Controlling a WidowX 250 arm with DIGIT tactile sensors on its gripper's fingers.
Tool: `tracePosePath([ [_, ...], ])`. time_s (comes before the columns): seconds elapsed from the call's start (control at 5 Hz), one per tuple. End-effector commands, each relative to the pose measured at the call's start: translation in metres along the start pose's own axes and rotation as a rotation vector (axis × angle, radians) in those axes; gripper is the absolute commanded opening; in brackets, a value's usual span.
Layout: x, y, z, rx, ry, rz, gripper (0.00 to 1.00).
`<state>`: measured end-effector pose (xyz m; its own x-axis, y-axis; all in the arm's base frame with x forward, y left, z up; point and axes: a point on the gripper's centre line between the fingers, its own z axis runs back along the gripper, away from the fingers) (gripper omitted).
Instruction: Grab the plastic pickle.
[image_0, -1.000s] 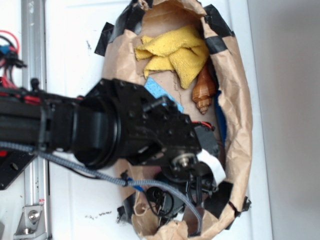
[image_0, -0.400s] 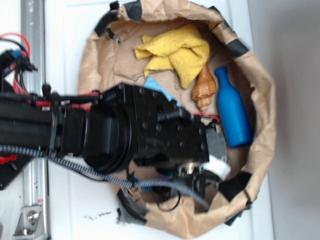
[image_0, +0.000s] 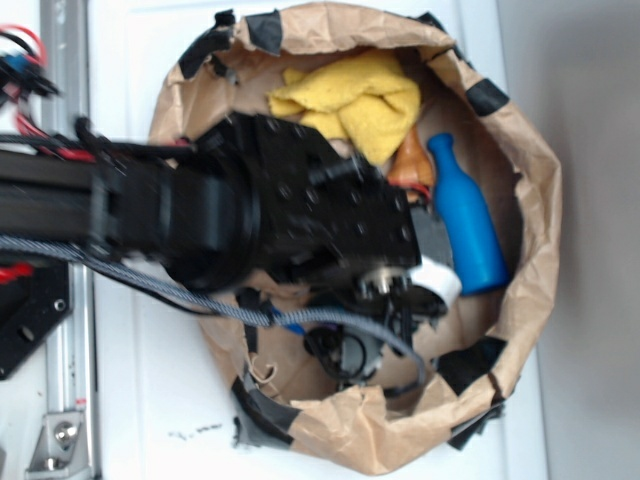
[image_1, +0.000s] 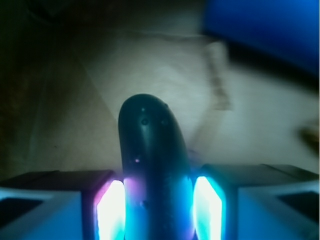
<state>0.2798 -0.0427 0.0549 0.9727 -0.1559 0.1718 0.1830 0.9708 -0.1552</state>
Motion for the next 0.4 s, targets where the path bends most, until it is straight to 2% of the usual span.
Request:
tracePosePath([
  [0.0,0.015,0.006,0.119,0.247,-0.184,0.178,0.00],
  [0.2,0.011,0.008,0.133,0.255,-0.177,0.230,0.00],
])
